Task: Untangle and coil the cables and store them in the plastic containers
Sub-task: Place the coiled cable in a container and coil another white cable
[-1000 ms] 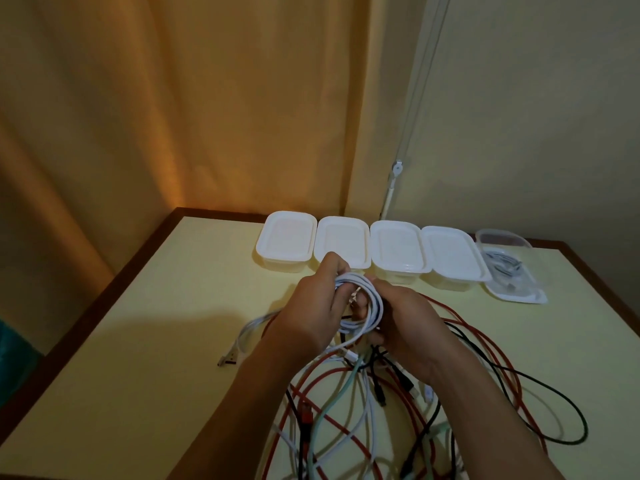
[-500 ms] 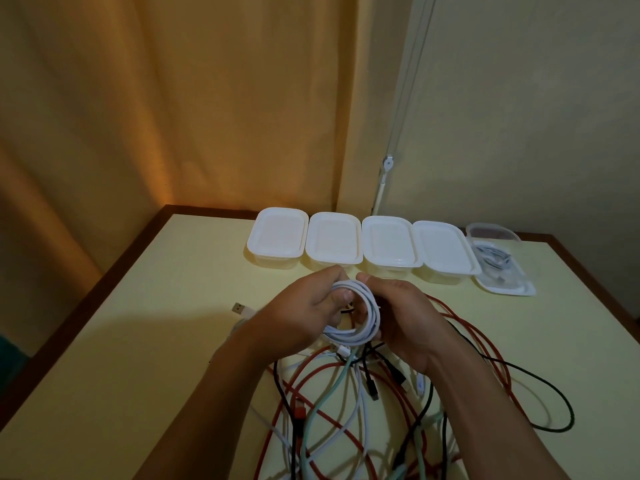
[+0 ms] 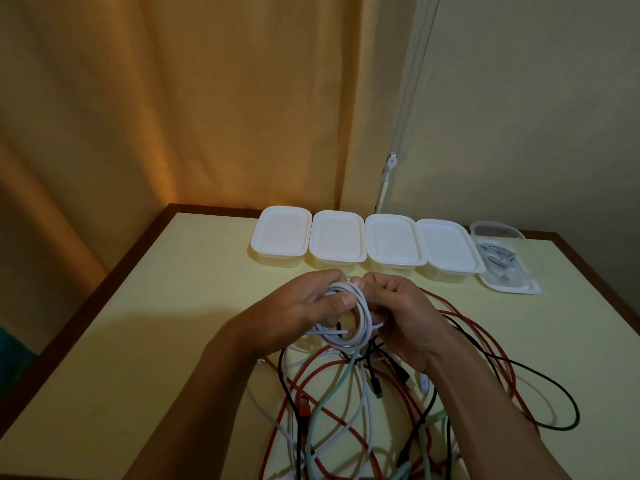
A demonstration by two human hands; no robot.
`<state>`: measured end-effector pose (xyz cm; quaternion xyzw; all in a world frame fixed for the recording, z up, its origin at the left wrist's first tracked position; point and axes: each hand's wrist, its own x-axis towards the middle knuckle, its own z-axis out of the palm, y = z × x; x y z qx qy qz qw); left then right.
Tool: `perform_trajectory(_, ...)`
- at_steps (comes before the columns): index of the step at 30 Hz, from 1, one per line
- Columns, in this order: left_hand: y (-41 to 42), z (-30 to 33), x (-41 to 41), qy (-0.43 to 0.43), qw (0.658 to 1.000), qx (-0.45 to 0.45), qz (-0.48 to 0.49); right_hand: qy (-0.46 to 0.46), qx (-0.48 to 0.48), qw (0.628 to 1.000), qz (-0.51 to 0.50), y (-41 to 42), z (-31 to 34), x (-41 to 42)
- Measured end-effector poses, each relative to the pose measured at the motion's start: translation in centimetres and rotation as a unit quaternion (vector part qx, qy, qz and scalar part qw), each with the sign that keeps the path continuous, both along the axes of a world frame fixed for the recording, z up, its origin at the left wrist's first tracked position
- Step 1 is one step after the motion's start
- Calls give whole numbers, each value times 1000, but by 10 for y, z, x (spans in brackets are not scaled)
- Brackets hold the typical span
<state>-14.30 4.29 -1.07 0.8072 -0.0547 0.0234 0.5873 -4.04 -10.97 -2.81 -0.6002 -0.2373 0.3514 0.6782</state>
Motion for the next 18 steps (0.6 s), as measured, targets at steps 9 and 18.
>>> perform_trajectory(9,2,0,2,-5,998,65,20,-164,-116,979,-38,-7,16,1)
perform_trajectory(18,4,-14,11,-19,985,107,135,-120,-180,968,-126,-5,14,2)
